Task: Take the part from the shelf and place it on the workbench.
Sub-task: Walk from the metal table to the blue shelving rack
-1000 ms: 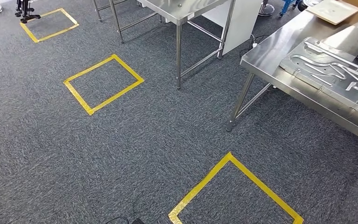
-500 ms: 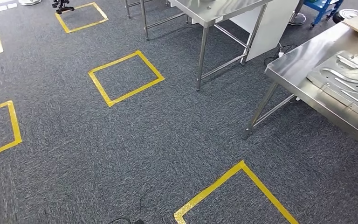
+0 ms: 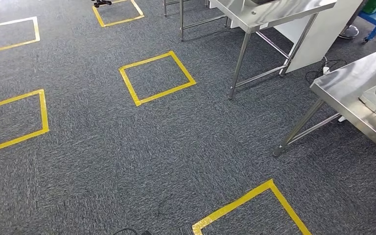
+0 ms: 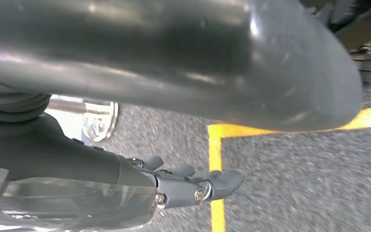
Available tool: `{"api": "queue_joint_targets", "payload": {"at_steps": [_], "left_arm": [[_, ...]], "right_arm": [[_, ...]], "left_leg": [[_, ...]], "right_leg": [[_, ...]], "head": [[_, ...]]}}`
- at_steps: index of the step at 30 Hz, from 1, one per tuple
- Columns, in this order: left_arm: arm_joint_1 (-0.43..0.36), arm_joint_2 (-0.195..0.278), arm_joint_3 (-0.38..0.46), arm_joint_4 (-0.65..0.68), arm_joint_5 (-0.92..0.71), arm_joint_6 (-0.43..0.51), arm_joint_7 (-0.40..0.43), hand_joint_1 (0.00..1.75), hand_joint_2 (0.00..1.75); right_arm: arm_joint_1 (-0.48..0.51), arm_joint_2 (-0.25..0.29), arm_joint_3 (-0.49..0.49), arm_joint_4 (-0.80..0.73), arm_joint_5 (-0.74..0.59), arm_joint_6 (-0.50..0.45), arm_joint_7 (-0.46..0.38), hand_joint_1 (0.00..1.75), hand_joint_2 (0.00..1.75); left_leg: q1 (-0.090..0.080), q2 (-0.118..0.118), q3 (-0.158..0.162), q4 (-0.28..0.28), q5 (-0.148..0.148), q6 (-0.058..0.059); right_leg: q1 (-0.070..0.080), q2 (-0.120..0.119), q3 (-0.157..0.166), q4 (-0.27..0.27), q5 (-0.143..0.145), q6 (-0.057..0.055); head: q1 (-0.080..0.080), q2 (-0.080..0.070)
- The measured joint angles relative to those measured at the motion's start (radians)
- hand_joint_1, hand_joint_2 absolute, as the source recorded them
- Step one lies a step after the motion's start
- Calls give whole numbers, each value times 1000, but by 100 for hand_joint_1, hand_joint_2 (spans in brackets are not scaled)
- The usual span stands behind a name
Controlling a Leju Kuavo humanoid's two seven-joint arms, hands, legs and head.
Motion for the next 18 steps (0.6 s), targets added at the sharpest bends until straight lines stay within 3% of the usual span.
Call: {"api": "queue_joint_targets", "payload": {"at_steps": [2,4,7,8,9,10,12,14,15,17,18], "left_arm": [[0,0,-1,0,0,0,0,0,0],[2,1,-2,0,0,0,0,0,0],[1,1,-3,0,-1,-1,0,0,0],[2,1,-4,0,-2,-2,0,0,0],[3,1,-6,0,-3,-3,0,0,0],[4,1,-7,0,-4,-4,0,0,0],[4,2,-12,0,-8,-5,0,0,0],[2,1,-15,0,-11,-5,0,0,0],[1,1,-17,0,-11,-5,0,0,0],[3,2,-17,0,-12,-5,0,0,0],[4,2,-17,0,-12,-5,0,0,0]], "right_arm": [[-2,0,0,0,1,0,0,0,0],[-2,0,1,0,2,1,0,0,0],[3,-5,1,0,3,3,0,0,0],[3,-7,1,0,3,4,0,0,0],[3,-8,1,0,4,5,0,0,0],[2,-9,1,0,5,5,0,0,0],[2,-10,1,0,8,5,0,0,0],[1,-10,1,0,12,5,1,0,0],[1,-10,1,0,13,5,1,0,0],[-4,-10,1,0,14,5,1,0,0],[-6,-10,1,0,14,6,1,0,0]], "left_leg": [[3,-13,-5,0,2,-12],[1,6,-18,28,-18,-23],[7,62,-99,197,-107,-38],[12,70,-124,248,-124,-42],[16,76,-133,268,-124,-47],[20,81,-123,249,-105,-51],[26,113,-59,127,-45,-56],[23,138,-9,29,-13,-49],[20,142,-3,14,-12,-42],[16,124,-6,13,-9,-26],[16,116,-6,9,-6,-18]], "right_leg": [[0,-18,3,-9,6,-5],[-5,-40,12,-25,13,-13],[-5,-76,16,-33,14,-22],[-4,-89,16,-32,13,-23],[-5,-100,16,-31,11,-22],[-6,-110,16,-28,9,-19],[-8,-129,18,-19,1,-9],[-6,-145,18,-8,-9,5],[-5,-152,18,-5,-12,12],[-7,-163,20,-5,-13,23],[-10,-153,20,-1,-19,29]], "head": [[0,0],[0,0],[0,0],[0,0],[0,0],[0,0],[0,0],[0,0],[0,0],[0,0],[0,0]]}}
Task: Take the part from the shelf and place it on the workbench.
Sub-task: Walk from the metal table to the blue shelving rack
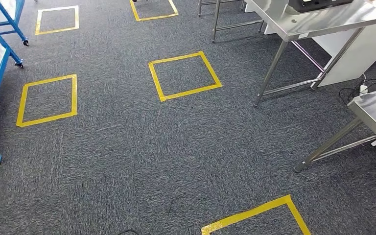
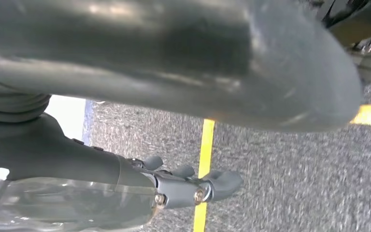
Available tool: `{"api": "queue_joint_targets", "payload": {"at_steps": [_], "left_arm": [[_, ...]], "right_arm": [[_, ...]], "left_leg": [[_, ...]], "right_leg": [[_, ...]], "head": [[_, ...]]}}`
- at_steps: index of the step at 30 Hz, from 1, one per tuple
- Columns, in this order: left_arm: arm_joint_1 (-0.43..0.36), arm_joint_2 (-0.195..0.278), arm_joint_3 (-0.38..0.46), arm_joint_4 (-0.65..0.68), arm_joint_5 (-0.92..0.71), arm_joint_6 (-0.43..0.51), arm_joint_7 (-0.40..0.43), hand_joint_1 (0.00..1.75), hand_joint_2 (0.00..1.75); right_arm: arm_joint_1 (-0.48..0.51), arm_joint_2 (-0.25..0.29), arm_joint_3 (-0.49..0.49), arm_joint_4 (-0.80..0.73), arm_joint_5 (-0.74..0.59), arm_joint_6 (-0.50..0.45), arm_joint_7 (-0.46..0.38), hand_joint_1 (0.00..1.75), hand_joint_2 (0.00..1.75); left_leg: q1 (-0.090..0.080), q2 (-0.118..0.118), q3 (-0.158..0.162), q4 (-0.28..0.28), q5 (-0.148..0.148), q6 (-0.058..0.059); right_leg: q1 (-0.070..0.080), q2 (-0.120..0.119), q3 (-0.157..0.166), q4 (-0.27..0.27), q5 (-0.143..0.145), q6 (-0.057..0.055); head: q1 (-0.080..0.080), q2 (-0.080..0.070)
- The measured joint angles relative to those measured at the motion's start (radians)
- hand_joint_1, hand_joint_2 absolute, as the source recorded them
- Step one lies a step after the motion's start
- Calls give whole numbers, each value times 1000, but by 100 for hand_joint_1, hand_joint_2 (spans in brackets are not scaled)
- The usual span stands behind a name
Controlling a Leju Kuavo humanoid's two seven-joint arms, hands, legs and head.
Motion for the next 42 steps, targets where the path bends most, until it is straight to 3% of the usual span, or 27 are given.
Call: {"api": "queue_joint_targets", "payload": {"at_steps": [1,3,5,6,7,8,10,12,14,16,18,20,21,22,23,26,28,30,32,34,35,36,37,38,40,42], "left_arm": [[0,0,0,0,0,0,0,0,0],[-1,0,0,0,-2,-1,1,0,0],[-2,-1,-1,0,-3,-3,1,0,0],[-2,-1,-1,0,-3,-3,1,0,0],[-1,-1,-1,0,-3,-4,1,0,0],[0,-1,-1,0,-4,-4,1,0,0],[-1,-2,-1,0,-6,-4,1,0,0],[-2,-3,-2,0,-6,-4,2,0,0],[-2,-3,-2,0,-6,-4,2,0,0],[-2,-2,-2,0,-6,-4,2,0,0],[-3,-2,-2,0,-6,-5,3,0,0],[-3,-2,-2,0,-6,-5,3,0,0],[-2,-2,-2,0,-6,-5,3,0,0],[0,-2,-2,0,-6,-5,3,0,0],[1,-1,-2,0,-6,-5,3,0,0],[-2,0,-2,0,-6,-5,3,0,0],[-4,0,-2,0,-6,-5,3,0,0],[-2,0,-2,0,-6,-5,3,0,0],[-2,0,-2,0,-6,-5,4,0,0],[-5,0,-3,0,-7,-5,4,0,0],[-5,-1,-3,0,-8,-5,4,0,0],[-5,-1,-3,0,-8,-4,4,0,0],[-4,0,-3,0,-9,-4,4,0,0],[-3,0,-3,0,-9,-3,4,0,0],[-3,-1,-5,0,-10,1,2,0,0],[-4,-1,-8,0,-11,9,0,0,0]], "right_arm": [[-1,1,0,0,0,1,0,0,0],[1,6,0,0,2,5,0,0,0],[4,12,0,0,2,11,0,0,0],[5,14,0,0,3,12,0,0,0],[6,15,0,0,4,14,0,0,0],[7,16,0,0,5,15,0,0,0],[8,16,0,0,7,17,0,0,0],[7,16,0,0,8,18,0,0,0],[3,16,0,0,8,20,0,0,0],[2,16,0,0,8,23,0,0,0],[5,14,0,0,8,25,0,0,0],[8,9,0,0,8,27,0,0,0],[9,5,0,0,8,28,0,0,0],[8,3,0,0,9,29,0,0,0],[8,2,0,0,9,30,0,0,0],[7,1,1,0,13,34,0,0,0],[5,1,1,0,16,36,-1,0,0],[-1,1,3,0,18,36,-2,0,0],[-2,1,4,0,19,36,-2,0,0],[1,4,5,0,20,37,-3,0,0],[2,7,6,0,20,38,-3,0,0],[3,10,6,0,21,39,-3,0,0],[5,11,6,0,21,41,-3,0,0],[6,13,7,0,22,43,-3,0,0],[7,13,7,0,24,49,-3,0,0],[7,13,8,0,28,54,-2,0,0]], "left_leg": [[1,-8,0,-4,4,7],[2,-23,-1,-8,10,17],[-1,-42,-4,-8,11,21],[-2,-53,-4,-7,12,22],[-4,-66,-3,-7,12,22],[-4,-79,-2,-7,12,22],[-6,-101,-1,-4,11,19],[-6,-118,-5,-2,11,10],[-4,-135,-9,-5,14,-4],[-5,-118,-18,13,1,-15],[-6,-69,-60,105,-54,-19],[-3,-43,-123,237,-116,-24],[-2,-39,-140,276,-125,-27],[-1,-35,-140,278,-116,-28],[0,-30,-117,237,-88,-27],[-6,17,-11,38,-8,-17],[-12,27,7,-4,-3,-7],[-11,10,6,-9,4,5],[-8,-6,8,-19,12,17],[-7,-23,8,-23,17,23],[-7,-33,7,-23,17,24],[-8,-43,7,-23,18,24],[-8,-55,7,-22,18,24],[-8,-67,8,-21,17,23],[-7,-89,9,-15,15,19],[-8,-107,4,-8,12,8]], "right_leg": [[-3,19,-7,20,-17,4],[-5,68,-51,118,-78,8],[-4,86,-117,246,-129,6],[-3,89,-135,276,-129,4],[-3,91,-137,269,-108,1],[-3,96,-120,225,-72,-3],[-1,131,-64,91,0,-15],[2,158,-34,15,25,-22],[5,147,-30,4,25,-28],[2,125,-23,-8,31,-40],[3,99,-19,-16,34,-51],[7,74,-20,-15,32,-56],[8,62,-20,-14,31,-56],[9,51,-19,-13,29,-56],[9,41,-17,-12,27,-54],[13,13,-9,-7,17,-43],[17,-1,-7,-5,14,-33],[14,-9,-5,-4,11,-23],[9,24,-18,34,-19,-13],[5,71,-71,148,-83,-8],[4,82,-105,215,-111,-6],[4,86,-129,260,-121,-5],[3,88,-139,272,-112,-4],[2,90,-131,247,-84,-5],[-3,114,-78,121,-11,-6],[-5,142,-40,29,24,-11]], "head": [[0,0],[0,0],[0,0],[0,0],[0,0],[0,0],[0,0],[0,0],[0,0],[0,0],[0,0],[0,0],[0,0],[0,0],[0,0],[0,0],[0,0],[0,0],[0,0],[0,0],[0,0],[0,0],[0,0],[0,0],[0,0],[0,0]]}}
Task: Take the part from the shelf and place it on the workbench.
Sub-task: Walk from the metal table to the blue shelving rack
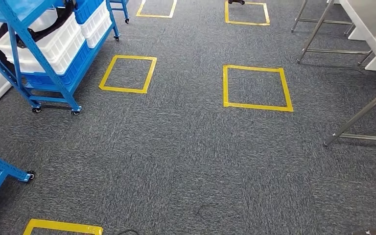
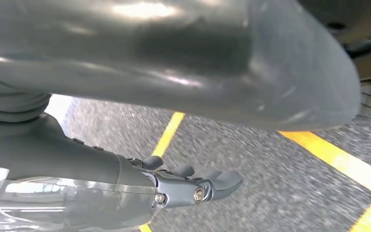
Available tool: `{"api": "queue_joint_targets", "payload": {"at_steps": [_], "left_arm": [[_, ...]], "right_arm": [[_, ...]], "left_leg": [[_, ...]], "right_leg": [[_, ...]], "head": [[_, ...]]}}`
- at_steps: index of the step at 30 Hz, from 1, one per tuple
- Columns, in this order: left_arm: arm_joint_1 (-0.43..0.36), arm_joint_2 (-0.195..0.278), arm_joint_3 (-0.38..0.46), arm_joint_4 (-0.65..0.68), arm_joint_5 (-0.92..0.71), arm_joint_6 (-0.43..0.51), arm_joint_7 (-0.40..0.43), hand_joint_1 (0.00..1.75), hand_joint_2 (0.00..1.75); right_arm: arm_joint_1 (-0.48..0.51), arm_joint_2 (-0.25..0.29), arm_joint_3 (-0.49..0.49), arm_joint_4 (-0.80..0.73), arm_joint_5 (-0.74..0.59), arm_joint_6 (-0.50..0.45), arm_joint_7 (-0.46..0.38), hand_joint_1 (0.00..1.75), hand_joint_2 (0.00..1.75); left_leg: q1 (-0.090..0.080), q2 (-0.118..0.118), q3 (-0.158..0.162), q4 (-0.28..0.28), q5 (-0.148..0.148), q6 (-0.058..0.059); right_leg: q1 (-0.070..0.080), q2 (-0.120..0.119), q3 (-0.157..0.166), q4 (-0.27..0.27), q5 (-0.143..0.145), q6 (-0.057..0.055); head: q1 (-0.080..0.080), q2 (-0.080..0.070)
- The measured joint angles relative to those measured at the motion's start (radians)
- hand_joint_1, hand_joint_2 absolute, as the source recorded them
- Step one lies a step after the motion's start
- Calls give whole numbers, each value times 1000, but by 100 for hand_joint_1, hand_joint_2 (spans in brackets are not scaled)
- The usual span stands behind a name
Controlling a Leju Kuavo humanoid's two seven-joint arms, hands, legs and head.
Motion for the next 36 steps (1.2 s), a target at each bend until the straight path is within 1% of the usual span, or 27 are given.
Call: {"api": "queue_joint_targets", "payload": {"at_steps": [1,3,5,7,9,10,11,12,14,15,16,17,18,19,21,22,23,24,25,26,27,28,30,32,33,34,36], "left_arm": [[-1,0,-2,0,-2,5,-1,0,0],[-1,0,-7,0,-8,21,-4,0,0],[-3,0,-16,0,-21,41,-4,0,0],[-8,0,-28,0,-35,64,-2,0,0],[-14,-1,-43,0,-49,95,1,0,0],[-16,-1,-50,0,-53,111,1,0,0],[-19,-1,-58,0,-57,127,1,0,0],[-21,-1,-65,0,-59,140,0,0,0],[-30,-2,-77,-2,-60,161,-5,0,0],[-35,-3,-83,-4,-60,173,-8,0,0],[-40,-5,-89,-6,-60,186,-10,0,0],[-43,-7,-93,-8,-59,198,-11,0,0],[-46,-8,-97,-10,-58,209,-9,0,0],[-46,-9,-100,-12,-58,217,-7,0,0],[-50,-11,-107,-14,-56,226,-3,0,0],[-52,-13,-110,-15,-52,231,-5,0,0],[-55,-14,-113,-16,-47,238,-11,0,0],[-56,-15,-115,-16,-39,249,-24,0,0],[-56,-16,-116,-17,-31,263,-43,0,0],[-55,-17,-116,-17,-22,280,-69,0,0],[-55,-18,-118,-18,-13,297,-100,0,0],[-55,-20,-120,-20,-5,314,-132,0,0],[-60,-27,-127,-27,7,340,-191,0,0],[-66,-35,-137,-33,18,353,-232,0,0],[-67,-39,-142,-36,23,357,-249,0,0],[-67,-41,-144,-38,28,360,-264,0,0],[-69,-46,-150,-41,34,364,-282,0,0]], "right_arm": [[-1,0,0,0,3,2,0,0,0],[-5,0,2,0,11,8,2,0,0],[-5,-2,3,0,21,13,8,0,0],[-3,-7,4,0,33,17,14,0,0],[-2,-14,7,0,47,23,18,0,0],[-3,-17,8,0,53,27,19,0,0],[-5,-18,9,0,58,29,19,0,0],[-7,-19,10,0,62,30,17,0,0],[-11,-20,12,0,66,27,12,0,0],[-12,-20,12,0,68,20,11,0,0],[-14,-20,13,0,70,7,13,0,0],[-17,-20,14,0,72,-8,17,0,0],[-22,-20,15,0,75,-23,20,0,0],[-26,-20,16,0,79,-34,24,0,0],[-30,-20,18,1,83,-42,25,0,0],[-30,-20,18,1,84,-43,26,0,0],[-30,-20,18,1,85,-42,24,0,0],[-29,-18,18,2,86,-42,23,0,0],[-29,-16,18,2,87,-41,21,0,0],[-30,-14,18,2,88,-41,19,0,0],[-30,-13,18,2,88,-41,17,0,0],[-30,-12,18,2,88,-41,14,0,0],[-31,-11,18,3,88,-41,10,0,0],[-35,-11,18,4,87,-41,6,0,0],[-38,-11,18,4,86,-42,4,0,0],[-40,-12,17,4,85,-42,1,0,0],[-42,-16,17,4,83,-43,-2,0,0]], "left_leg": [[0,-7,-3,1,0,-6],[1,-16,-8,1,1,-19],[1,13,-22,31,-20,-28],[1,56,-69,136,-81,-34],[1,69,-127,264,-136,-37],[2,71,-140,295,-141,-36],[1,73,-132,283,-125,-34],[0,79,-104,233,-95,-29],[-9,115,-29,90,-37,-14],[-14,132,-4,42,-24,-7],[-18,142,7,16,-20,-2],[-21,142,6,9,-22,2],[-20,131,6,4,-17,6],[-18,121,8,-3,-12,9],[-12,102,14,-16,-1,19],[-10,93,14,-19,3,22],[-9,83,12,-19,5,24],[-9,71,11,-18,5,25],[-9,60,10,-17,5,24],[-8,48,11,-15,4,23],[-7,35,11,-12,3,21],[-5,23,11,-7,1,17],[-3,2,4,7,-6,3],[-2,-13,-6,15,-8,-11],[0,-21,-10,15,-7,-18],[2,-17,-12,18,-8,-24],[2,17,-32,60,-38,-32]], "right_leg": [[2,7,4,-12,-1,-4],[5,-9,3,-14,3,-17],[5,-29,5,-20,6,-32],[8,-51,6,-22,6,-44],[14,-75,6,-21,4,-49],[16,-87,6,-20,3,-50],[19,-97,7,-20,2,-51],[21,-107,9,-19,0,-51],[26,-126,13,-18,-4,-49],[28,-134,14,-17,-5,-45],[29,-142,15,-17,-6,-42],[30,-151,15,-17,-6,-38],[30,-159,17,-19,-7,-33],[29,-156,20,-17,-10,-28],[24,-115,2,30,-45,-17],[19,-87,-23,84,-76,-13],[16,-68,-55,149,-109,-10],[12,-59,-86,209,-131,-7],[8,-57,-106,245,-135,-3],[4,-55,-110,246,-120,0],[-1,-53,-98,211,-87,3],[-7,-44,-72,148,-46,7],[-13,-7,-28,40,2,11],[-10,10,-19,10,4,6],[-8,2,-19,10,6,-1],[-7,-7,-18,7,8,-8],[-7,-27,-15,0,10,-25]], "head": [[0,0],[0,0],[0,0],[0,0],[0,0],[0,0],[0,0],[0,0],[0,0],[0,0],[0,0],[0,0],[0,0],[0,0],[0,0],[0,0],[0,0],[0,0],[0,0],[0,0],[0,0],[0,0],[0,0],[0,0],[0,0],[0,0],[0,0]]}}
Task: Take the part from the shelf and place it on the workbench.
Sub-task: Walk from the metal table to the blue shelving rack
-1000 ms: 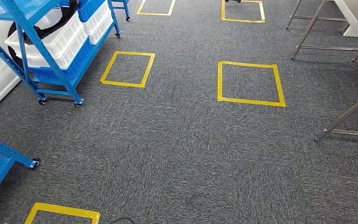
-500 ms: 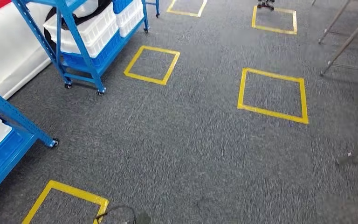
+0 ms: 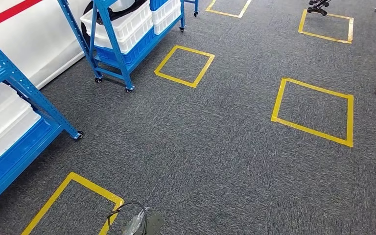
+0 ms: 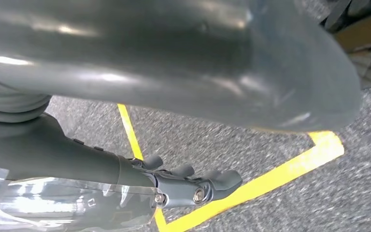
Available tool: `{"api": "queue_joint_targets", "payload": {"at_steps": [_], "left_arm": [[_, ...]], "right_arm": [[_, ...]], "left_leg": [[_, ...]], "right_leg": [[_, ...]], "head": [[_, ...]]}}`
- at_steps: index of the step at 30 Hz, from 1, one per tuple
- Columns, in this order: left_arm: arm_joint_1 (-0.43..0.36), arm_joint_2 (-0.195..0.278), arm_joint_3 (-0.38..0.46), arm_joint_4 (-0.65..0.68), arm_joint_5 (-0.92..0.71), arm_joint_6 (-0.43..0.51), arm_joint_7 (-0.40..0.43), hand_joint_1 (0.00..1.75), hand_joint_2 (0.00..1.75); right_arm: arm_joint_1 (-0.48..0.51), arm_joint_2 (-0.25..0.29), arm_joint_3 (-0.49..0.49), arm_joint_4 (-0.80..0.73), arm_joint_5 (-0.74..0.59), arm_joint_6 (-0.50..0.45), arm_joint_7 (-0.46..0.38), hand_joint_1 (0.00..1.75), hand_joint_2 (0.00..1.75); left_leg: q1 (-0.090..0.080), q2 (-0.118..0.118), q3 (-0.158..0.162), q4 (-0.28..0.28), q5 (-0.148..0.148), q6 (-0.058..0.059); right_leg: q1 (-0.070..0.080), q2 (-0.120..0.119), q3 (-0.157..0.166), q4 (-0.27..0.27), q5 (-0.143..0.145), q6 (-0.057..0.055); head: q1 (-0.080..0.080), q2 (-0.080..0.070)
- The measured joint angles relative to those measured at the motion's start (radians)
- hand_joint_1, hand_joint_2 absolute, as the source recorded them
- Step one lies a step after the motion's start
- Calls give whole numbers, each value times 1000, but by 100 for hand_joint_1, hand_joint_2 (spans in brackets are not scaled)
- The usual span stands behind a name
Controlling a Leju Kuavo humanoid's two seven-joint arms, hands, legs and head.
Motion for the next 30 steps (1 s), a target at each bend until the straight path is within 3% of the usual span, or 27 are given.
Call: {"api": "queue_joint_targets", "payload": {"at_steps": [2,3,4,5,6,9,11,13,15,17,19,20,21,22,24,26,27,28,30], "left_arm": [[-3,-3,-6,-2,2,2,-5,0,0],[-4,-4,-9,-3,4,2,-6,0,0],[-3,-5,-12,-3,8,3,-9,0,0],[-2,-5,-15,-4,14,3,-15,0,0],[-1,-5,-17,-4,22,3,-23,0,0],[-4,-7,-31,-8,65,0,-65,0,0],[-7,-9,-44,-10,101,-5,-100,0,0],[-6,-10,-52,-10,122,-11,-119,0,0],[-4,-11,-59,-12,130,-13,-126,0,0],[-5,-13,-66,-13,142,-18,-135,0,0],[0,-13,-67,-14,193,-48,-183,0,0],[18,4,-69,-25,247,-86,-220,0,0],[58,31,-79,-64,337,-155,-259,0,0],[122,80,-95,-132,458,-248,-286,0,0],[313,247,-117,-338,810,-513,-309,0,0],[495,436,-52,-528,1194,-855,-313,0,0],[553,503,23,-605,1356,-1058,-318,0,0],[592,533,108,-666,1470,-1254,-321,0,0],[642,541,265,-783,1542,-1587,-322,0,0]], "right_arm": [[2,-6,0,0,-1,0,-1,0,0],[2,-9,0,0,-1,0,-1,0,0],[2,-11,0,0,-1,0,-1,0,0],[2,-12,-1,0,-1,-1,-2,0,0],[1,-13,-1,0,-2,-2,-2,0,0],[0,-13,-2,0,-4,-6,-6,0,0],[-1,-13,-5,0,-4,-10,-9,0,0],[-5,-13,-7,0,-5,-14,-12,0,0],[-6,-13,-8,0,-6,-16,-15,0,0],[-5,-12,-11,0,-7,-16,-17,0,0],[-1,-6,-17,1,-18,-6,-24,0,0],[2,-2,-24,1,-30,7,-32,0,0],[6,2,-34,1,-44,23,-44,0,0],[10,7,-46,1,-57,40,-54,0,0],[24,21,-74,-1,-76,65,-69,0,0],[42,31,-99,-3,-84,76,-72,0,0],[52,33,-111,-3,-86,78,-70,0,0],[59,31,-121,-3,-86,77,-68,0,0],[61,20,-136,-4,-87,75,-62,0,0]], "left_leg": [[0,40,-54,116,-62,-5],[1,46,-87,183,-90,-6],[1,49,-109,229,-102,-7],[1,51,-115,242,-97,-6],[0,54,-102,216,-74,-3],[-10,98,-2,20,12,14],[-20,116,22,-37,24,25],[-19,99,22,-47,31,34],[-13,82,29,-63,42,44],[-10,66,32,-71,49,51],[-10,47,30,-69,50,54],[-10,35,30,-68,49,53],[-9,24,33,-67,47,49],[-6,16,39,-66,43,43],[4,15,46,-58,27,20],[17,13,42,-47,15,-1],[22,2,37,-45,15,-7],[26,-13,34,-48,19,-12],[25,-12,23,-32,9,-18]], "right_leg": [[5,-23,1,-2,-1,-10],[8,-35,1,-2,-2,-12],[10,-47,1,-2,-3,-14],[12,-58,1,-2,-4,-15],[14,-69,3,-1,-5,-15],[19,-97,10,-1,-10,-10],[22,-114,12,-1,-12,-2],[22,-128,15,-3,-13,8],[19,-100,9,21,-34,18],[15,-49,-34,116,-89,24],[13,-30,-94,232,-135,27],[11,-28,-108,255,-133,29],[9,-25,-104,241,-113,30],[8,-18,-81,191,-79,28],[11,26,-19,62,-21,23],[24,49,7,3,-7,13],[30,35,7,1,-9,6],[32,15,7,0,-10,-1],[30,-18,11,-6,-11,-18]], "head": [[0,0],[0,0],[0,0],[0,0],[0,0],[0,0],[0,0],[0,0],[0,0],[0,0],[0,0],[0,0],[0,0],[0,0],[0,0],[0,0],[-1,0],[-1,0],[-1,0]]}}
